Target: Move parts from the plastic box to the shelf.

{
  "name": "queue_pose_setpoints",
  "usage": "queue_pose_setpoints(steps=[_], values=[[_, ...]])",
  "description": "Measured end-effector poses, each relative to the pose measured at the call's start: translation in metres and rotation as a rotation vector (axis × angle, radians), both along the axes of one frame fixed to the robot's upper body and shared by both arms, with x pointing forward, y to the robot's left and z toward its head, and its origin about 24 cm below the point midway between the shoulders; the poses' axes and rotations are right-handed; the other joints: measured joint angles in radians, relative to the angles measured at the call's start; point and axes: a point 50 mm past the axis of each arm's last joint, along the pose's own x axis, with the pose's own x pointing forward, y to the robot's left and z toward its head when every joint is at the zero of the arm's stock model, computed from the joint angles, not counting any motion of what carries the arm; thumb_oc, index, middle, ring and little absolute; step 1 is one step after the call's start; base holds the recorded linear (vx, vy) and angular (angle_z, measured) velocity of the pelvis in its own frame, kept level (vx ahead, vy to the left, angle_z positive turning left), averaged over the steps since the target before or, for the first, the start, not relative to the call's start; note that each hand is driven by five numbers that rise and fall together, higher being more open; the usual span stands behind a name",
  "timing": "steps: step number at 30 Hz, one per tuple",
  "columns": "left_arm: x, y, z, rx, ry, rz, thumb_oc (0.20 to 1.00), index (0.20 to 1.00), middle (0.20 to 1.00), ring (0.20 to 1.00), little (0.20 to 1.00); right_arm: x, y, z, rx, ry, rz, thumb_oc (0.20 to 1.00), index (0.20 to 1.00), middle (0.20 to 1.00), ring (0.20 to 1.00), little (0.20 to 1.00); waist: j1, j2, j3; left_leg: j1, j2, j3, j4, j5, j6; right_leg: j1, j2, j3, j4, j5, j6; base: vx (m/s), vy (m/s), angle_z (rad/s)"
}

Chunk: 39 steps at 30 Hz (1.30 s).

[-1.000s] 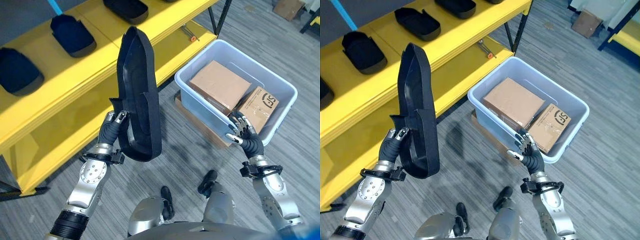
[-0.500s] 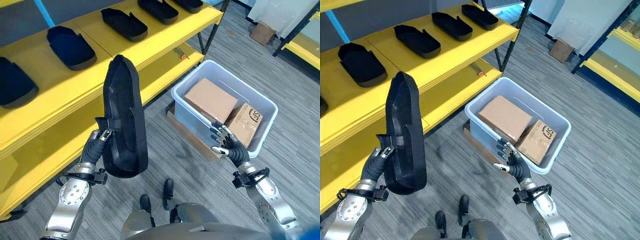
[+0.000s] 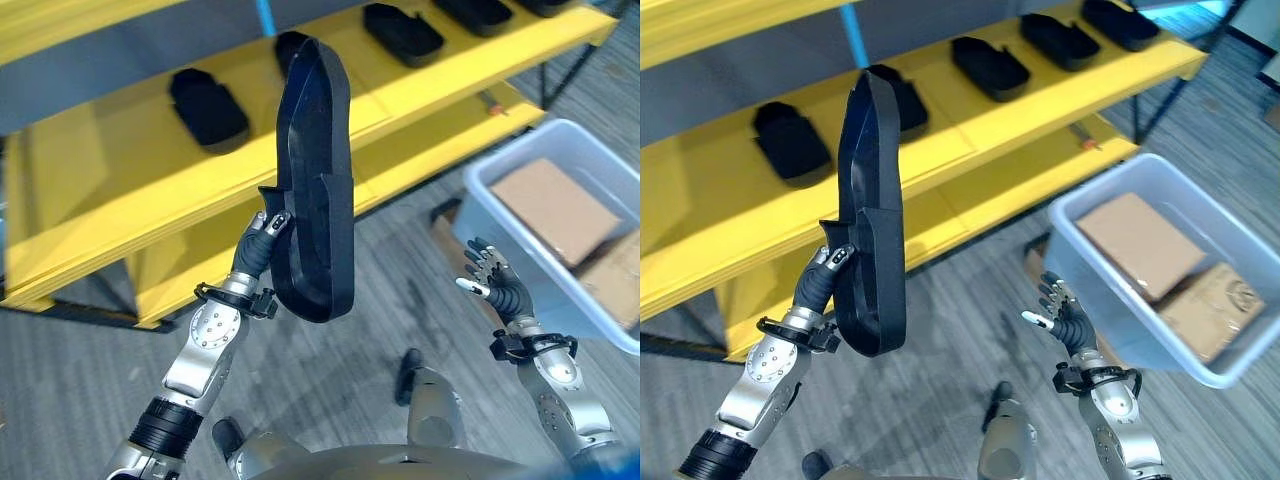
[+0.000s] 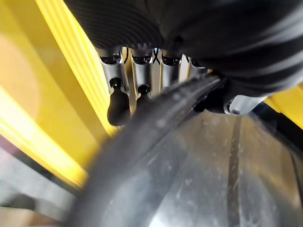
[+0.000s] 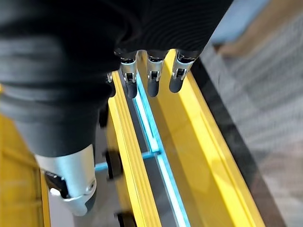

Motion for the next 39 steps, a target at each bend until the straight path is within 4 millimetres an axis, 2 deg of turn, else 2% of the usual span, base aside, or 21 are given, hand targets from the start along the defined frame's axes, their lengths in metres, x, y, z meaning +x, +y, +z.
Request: queue_pose_setpoints(steps=[1,2,3,4,5,6,7,8,9,11,15,18,20,22,25,27,28,32,34,38,39], values=[[0.000,0.015,-0.001,0.057,0.021,0.022,0.200,0.200,0.200,0.200,0.200,-0.007,0.018,-0.018,0.078,0.055,0.000,1.000,1.000,1.000,1.000,1.000,0.019,-0.076,0.001,-0.018,-0.097,0.001,0.003,-0.005,0.025,0.001,-0.071,0.026,-0.033,0.038,0.018,0.02,0.493,0.35],[0.001,0.025,0.005,0.120,0.011,0.028,0.200,0.200,0.200,0.200,0.200,-0.013,0.033,-0.028,0.140,0.086,0.003,1.000,1.000,1.000,1.000,1.000,0.052,-0.145,0.010,-0.100,-0.129,-0.032,0.123,-0.061,0.025,0.024,-0.094,0.027,-0.117,0.127,0.024,0.06,0.502,0.76],[0.004,0.031,0.012,0.168,-0.004,0.023,0.200,0.200,0.200,0.200,0.200,-0.010,0.040,-0.027,0.174,0.073,-0.005,1.000,1.000,1.000,1.000,1.000,0.052,-0.153,0.029,-0.176,-0.133,-0.075,0.237,-0.120,0.044,0.035,-0.107,0.041,-0.151,0.211,0.014,0.08,0.359,0.67],[0.005,0.035,0.013,0.198,-0.003,0.025,0.200,0.200,0.200,0.200,0.200,-0.006,0.043,-0.024,0.179,0.061,0.003,1.000,1.000,1.000,1.000,1.000,0.059,-0.150,0.053,-0.202,-0.139,-0.100,0.300,-0.152,0.057,0.068,-0.110,0.043,-0.194,0.285,-0.023,0.06,0.224,0.59],[0.007,0.037,0.011,0.212,0.006,0.034,0.200,0.200,0.200,0.200,0.200,-0.006,0.044,-0.023,0.178,0.056,0.008,1.000,1.000,1.000,1.000,1.000,0.072,-0.149,0.062,-0.201,-0.152,-0.097,0.325,-0.169,0.073,0.093,-0.122,0.042,-0.227,0.341,-0.045,0.05,0.117,0.45],[0.008,0.041,0.007,0.211,0.021,0.065,0.200,0.200,0.200,0.200,0.200,-0.006,0.043,-0.023,0.173,0.055,0.012,1.000,1.000,1.000,1.000,1.000,0.079,-0.143,0.069,-0.176,-0.174,-0.096,0.311,-0.181,0.086,0.124,-0.143,0.039,-0.231,0.371,-0.034,0.07,0.163,0.40],[0.006,0.042,0.008,0.203,0.017,0.086,0.200,0.200,0.200,0.200,0.200,-0.005,0.044,-0.022,0.174,0.051,0.015,1.000,1.000,1.000,1.000,1.000,0.089,-0.147,0.069,-0.167,-0.186,-0.102,0.303,-0.182,0.097,0.135,-0.128,0.035,-0.205,0.335,0.006,0.11,0.181,0.39],[0.007,0.044,0.011,0.198,0.002,0.097,0.200,0.200,0.200,0.200,0.200,-0.005,0.044,-0.020,0.175,0.042,0.019,1.000,1.000,1.000,1.000,1.000,0.101,-0.159,0.064,-0.165,-0.204,-0.103,0.300,-0.186,0.105,0.146,-0.130,0.001,-0.209,0.333,0.011,0.08,0.133,0.26],[0.007,0.047,0.015,0.199,-0.016,0.114,0.200,0.200,0.200,0.200,0.200,-0.004,0.046,-0.017,0.178,0.029,0.025,1.000,1.000,1.000,1.000,1.000,0.104,-0.177,0.060,-0.167,-0.223,-0.107,0.301,-0.192,0.113,0.161,-0.139,-0.006,-0.229,0.355,0.004,0.08,0.115,0.23],[0.008,0.053,0.019,0.193,-0.036,0.154,0.200,0.200,0.200,0.200,0.200,-0.005,0.046,-0.018,0.178,0.032,0.024,1.000,1.000,1.000,1.000,1.000,0.101,-0.188,0.056,-0.167,-0.229,-0.115,0.297,-0.198,0.118,0.183,-0.139,-0.008,-0.254,0.374,-0.019,0.06,0.084,0.17],[0.006,0.062,0.023,0.231,-0.065,0.205,0.200,0.200,0.200,0.200,0.200,-0.007,0.046,-0.020,0.178,0.041,0.023,1.000,1.000,1.000,1.000,1.000,0.099,-0.239,0.026,-0.156,-0.229,-0.111,0.277,-0.189,0.111,0.190,-0.127,-0.014,-0.280,0.377,-0.023,0.06,0.060,-0.04],[0.008,0.061,0.022,0.268,-0.072,0.211,0.200,0.200,0.200,0.200,0.200,-0.007,0.049,-0.020,0.178,0.041,0.041,1.000,1.000,1.000,1.000,1.000,0.090,-0.255,0.012,-0.138,-0.230,-0.100,0.261,-0.183,0.110,0.193,-0.125,-0.014,-0.288,0.376,-0.021,0.07,0.054,-0.11],[0.027,0.072,0.024,0.313,-0.074,0.275,0.200,0.200,0.200,0.200,0.200,-0.005,0.055,-0.022,0.178,0.054,0.075,1.000,1.000,1.000,1.000,1.000,0.076,-0.261,-0.004,-0.138,-0.230,-0.096,0.257,-0.181,0.109,0.193,-0.123,-0.014,-0.293,0.376,-0.021,0.06,0.025,-0.08],[0.048,0.095,0.030,0.398,-0.057,0.384,0.200,0.200,0.200,0.200,0.200,-0.003,0.061,-0.022,0.178,0.058,0.121,1.000,1.000,1.000,1.000,1.000,0.058,-0.273,-0.025,-0.141,-0.217,-0.092,0.250,-0.179,0.105,0.185,-0.109,-0.014,-0.299,0.376,-0.021,0.06,-0.001,-0.11],[0.063,0.104,0.038,0.487,-0.041,0.413,0.200,0.200,0.200,0.200,0.200,-0.007,0.065,-0.027,0.178,0.084,0.150,1.000,1.000,1.000,1.000,1.000,0.040,-0.277,-0.039,-0.145,-0.212,-0.086,0.227,-0.153,0.100,0.164,-0.099,-0.013,-0.299,0.376,-0.021,0.00,-0.020,-0.07],[0.079,0.108,0.058,0.584,-0.060,0.424,0.200,0.200,0.200,0.200,0.200,-0.007,0.068,-0.029,0.174,0.097,0.174,1.000,1.000,1.000,1.000,1.000,0.041,-0.277,-0.038,-0.174,-0.203,-0.088,0.220,-0.134,0.098,0.132,-0.089,-0.014,-0.299,0.375,-0.020,-0.02,-0.017,-0.05],[0.083,0.109,0.068,0.611,-0.081,0.434,0.200,0.200,0.200,0.200,0.200,-0.009,0.068,-0.031,0.174,0.108,0.180,1.000,1.000,1.000,1.000,1.000,0.035,-0.273,-0.035,-0.182,-0.202,-0.087,0.213,-0.124,0.097,0.125,-0.087,-0.014,-0.305,0.372,-0.017,-0.03,-0.030,-0.05],[0.096,0.104,0.084,0.652,-0.117,0.432,0.200,0.200,0.200,0.200,0.200,-0.014,0.061,-0.034,0.144,0.134,0.188,1.000,1.000,1.000,1.000,1.000,0.035,-0.254,-0.015,-0.195,-0.192,-0.087,0.201,-0.109,0.091,0.118,-0.071,-0.018,-0.324,0.370,-0.015,-0.01,-0.025,-0.02],[0.112,0.110,0.101,0.733,-0.120,0.478,0.200,0.200,0.200,0.200,0.200,-0.016,0.060,-0.035,0.137,0.141,0.202,1.000,1.000,1.000,1.000,1.000,0.028,-0.253,0.004,-0.217,-0.179,-0.089,0.191,-0.096,0.081,0.104,-0.056,-0.033,-0.338,0.352,0.007,-0.01,-0.005,-0.02],[0.134,0.125,0.134,0.838,-0.088,0.614,0.200,0.200,0.200,0.200,0.200,-0.014,0.062,-0.032,0.120,0.135,0.245,1.000,1.000,1.000,1.000,1.000,0.001,-0.257,0.061,-0.281,-0.165,-0.106,0.201,-0.081,0.070,0.079,-0.035,-0.050,-0.373,0.336,0.018,-0.02,-0.005,0.04],[0.136,0.128,0.143,0.853,-0.086,0.639,0.200,0.200,0.200,0.200,0.200,-0.015,0.064,-0.031,0.119,0.132,0.257,1.000,1.000,1.000,1.000,1.000,-0.011,-0.255,0.067,-0.310,-0.162,-0.115,0.215,-0.078,0.068,0.066,-0.032,-0.055,-0.375,0.325,0.008,-0.01,-0.004,0.17]])
